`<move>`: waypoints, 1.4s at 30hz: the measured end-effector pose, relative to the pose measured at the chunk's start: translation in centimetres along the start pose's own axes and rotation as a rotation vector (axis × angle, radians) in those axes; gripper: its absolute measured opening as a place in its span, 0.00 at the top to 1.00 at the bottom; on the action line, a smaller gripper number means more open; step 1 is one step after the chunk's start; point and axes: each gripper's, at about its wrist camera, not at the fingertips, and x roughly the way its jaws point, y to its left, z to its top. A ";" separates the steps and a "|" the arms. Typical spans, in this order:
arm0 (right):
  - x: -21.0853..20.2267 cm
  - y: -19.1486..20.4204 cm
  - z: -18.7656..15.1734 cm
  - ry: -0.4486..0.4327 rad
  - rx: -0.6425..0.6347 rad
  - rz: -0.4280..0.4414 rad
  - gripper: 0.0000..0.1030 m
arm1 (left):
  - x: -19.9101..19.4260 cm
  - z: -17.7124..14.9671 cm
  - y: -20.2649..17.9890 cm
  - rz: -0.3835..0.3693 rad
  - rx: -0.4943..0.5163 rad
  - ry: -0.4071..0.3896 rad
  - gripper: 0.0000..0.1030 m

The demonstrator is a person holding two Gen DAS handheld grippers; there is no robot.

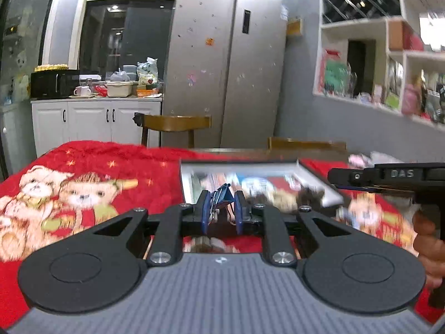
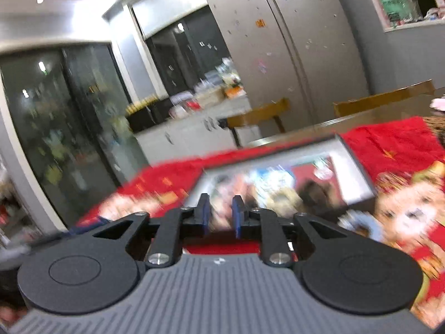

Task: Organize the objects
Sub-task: 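Carry the blue clip and brown bag over the black box with both grippers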

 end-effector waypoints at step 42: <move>2.2 2.7 -2.3 0.097 -0.109 -0.052 0.69 | 3.6 -5.1 -2.4 0.011 0.077 0.135 0.79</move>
